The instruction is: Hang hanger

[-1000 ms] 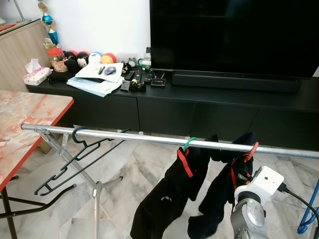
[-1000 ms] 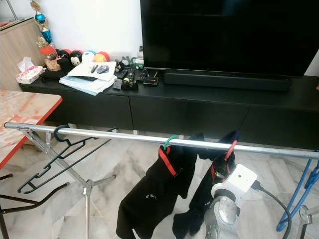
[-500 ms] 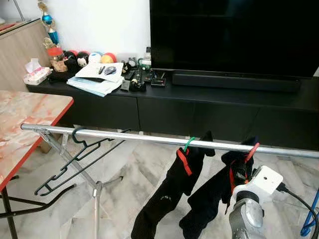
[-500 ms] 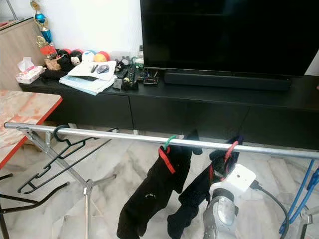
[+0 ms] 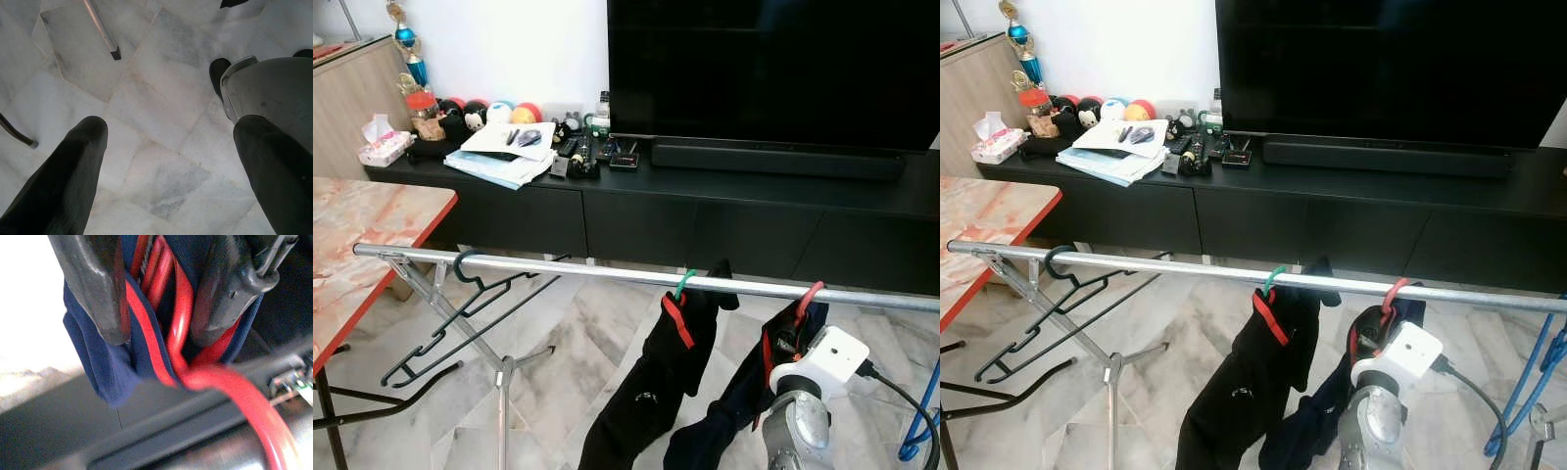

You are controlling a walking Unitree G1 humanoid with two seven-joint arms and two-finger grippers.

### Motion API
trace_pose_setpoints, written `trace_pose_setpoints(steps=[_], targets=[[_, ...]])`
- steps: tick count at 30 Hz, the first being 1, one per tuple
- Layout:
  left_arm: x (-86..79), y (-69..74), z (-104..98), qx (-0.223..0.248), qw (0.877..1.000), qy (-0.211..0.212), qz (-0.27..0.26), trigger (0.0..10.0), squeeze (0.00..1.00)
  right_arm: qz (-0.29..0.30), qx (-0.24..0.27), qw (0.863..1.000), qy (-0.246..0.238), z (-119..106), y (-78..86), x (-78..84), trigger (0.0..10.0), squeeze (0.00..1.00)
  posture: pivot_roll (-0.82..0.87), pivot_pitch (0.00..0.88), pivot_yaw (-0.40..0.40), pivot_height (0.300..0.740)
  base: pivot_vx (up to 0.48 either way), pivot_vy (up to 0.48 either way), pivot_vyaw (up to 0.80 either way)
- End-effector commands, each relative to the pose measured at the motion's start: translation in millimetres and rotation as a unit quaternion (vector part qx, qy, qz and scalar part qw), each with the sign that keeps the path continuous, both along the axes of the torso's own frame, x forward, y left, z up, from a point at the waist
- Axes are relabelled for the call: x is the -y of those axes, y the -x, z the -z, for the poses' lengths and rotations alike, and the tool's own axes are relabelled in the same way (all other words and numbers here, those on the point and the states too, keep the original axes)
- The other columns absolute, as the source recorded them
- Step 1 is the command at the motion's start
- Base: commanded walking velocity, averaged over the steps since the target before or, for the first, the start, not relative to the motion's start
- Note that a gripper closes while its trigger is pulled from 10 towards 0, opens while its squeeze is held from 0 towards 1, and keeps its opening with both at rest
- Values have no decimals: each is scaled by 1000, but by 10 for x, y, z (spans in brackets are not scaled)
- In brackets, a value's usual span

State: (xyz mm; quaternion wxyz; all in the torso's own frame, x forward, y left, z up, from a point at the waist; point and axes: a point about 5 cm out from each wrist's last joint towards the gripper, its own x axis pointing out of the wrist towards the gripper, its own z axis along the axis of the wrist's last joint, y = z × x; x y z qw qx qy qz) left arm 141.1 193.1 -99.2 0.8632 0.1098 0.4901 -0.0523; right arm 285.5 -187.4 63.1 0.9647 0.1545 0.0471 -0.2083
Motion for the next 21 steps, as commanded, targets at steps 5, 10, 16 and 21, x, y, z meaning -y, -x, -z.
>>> trace_pose_setpoints(steps=[5,10,16,21], targets=[[40,76,33,-16,1000,8,14,10000,0,-2,-56,998,-1,167,45,-31,10000,0,55,52,61,740,0,0,0],[41,74,33,-16,1000,8,14,10000,0,12,-58,998,-6,181,60,-4,10000,0,55,51,61,740,0,0,0],[39,70,31,-15,1000,6,15,10000,0,31,-47,998,3,126,28,70,10000,0,55,48,63,740,0,0,0],[37,68,29,-13,1000,5,16,10000,0,37,-40,999,5,68,-49,114,10000,0,55,48,63,740,0,0,0]])
